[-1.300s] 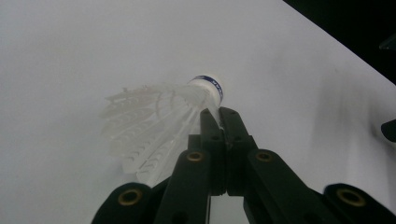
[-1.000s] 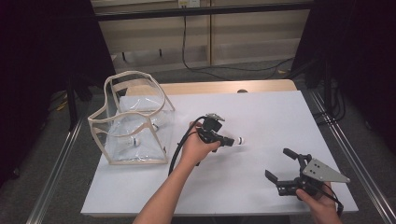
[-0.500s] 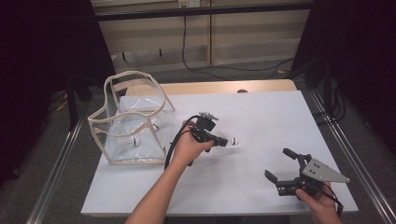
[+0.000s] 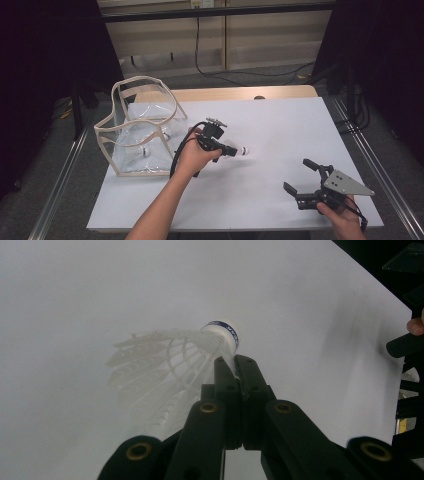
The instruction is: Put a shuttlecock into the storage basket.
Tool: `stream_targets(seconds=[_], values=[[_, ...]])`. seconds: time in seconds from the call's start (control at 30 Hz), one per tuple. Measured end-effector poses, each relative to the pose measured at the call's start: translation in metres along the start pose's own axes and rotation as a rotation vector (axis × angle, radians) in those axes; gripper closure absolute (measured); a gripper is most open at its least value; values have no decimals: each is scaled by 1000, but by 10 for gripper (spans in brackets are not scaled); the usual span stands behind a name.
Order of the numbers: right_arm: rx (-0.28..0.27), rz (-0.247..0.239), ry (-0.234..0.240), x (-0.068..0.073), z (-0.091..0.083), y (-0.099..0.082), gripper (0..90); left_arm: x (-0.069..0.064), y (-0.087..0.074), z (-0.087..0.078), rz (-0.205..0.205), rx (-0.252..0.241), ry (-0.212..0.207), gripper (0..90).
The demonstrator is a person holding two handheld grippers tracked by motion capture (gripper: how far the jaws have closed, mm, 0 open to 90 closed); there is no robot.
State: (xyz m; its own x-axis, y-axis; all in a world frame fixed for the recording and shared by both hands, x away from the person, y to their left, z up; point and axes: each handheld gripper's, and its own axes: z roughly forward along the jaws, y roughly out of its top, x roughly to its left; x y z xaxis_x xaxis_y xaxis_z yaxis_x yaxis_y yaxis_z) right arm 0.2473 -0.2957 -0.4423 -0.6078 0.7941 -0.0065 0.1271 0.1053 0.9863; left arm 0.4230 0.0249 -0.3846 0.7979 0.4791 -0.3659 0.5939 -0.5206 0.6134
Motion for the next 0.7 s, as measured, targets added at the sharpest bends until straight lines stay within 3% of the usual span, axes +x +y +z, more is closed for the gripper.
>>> stream_targets(seconds=[0.7], values=[[1, 6, -1, 0, 0, 0, 11, -1, 5, -27, -31, 55, 13, 898]])
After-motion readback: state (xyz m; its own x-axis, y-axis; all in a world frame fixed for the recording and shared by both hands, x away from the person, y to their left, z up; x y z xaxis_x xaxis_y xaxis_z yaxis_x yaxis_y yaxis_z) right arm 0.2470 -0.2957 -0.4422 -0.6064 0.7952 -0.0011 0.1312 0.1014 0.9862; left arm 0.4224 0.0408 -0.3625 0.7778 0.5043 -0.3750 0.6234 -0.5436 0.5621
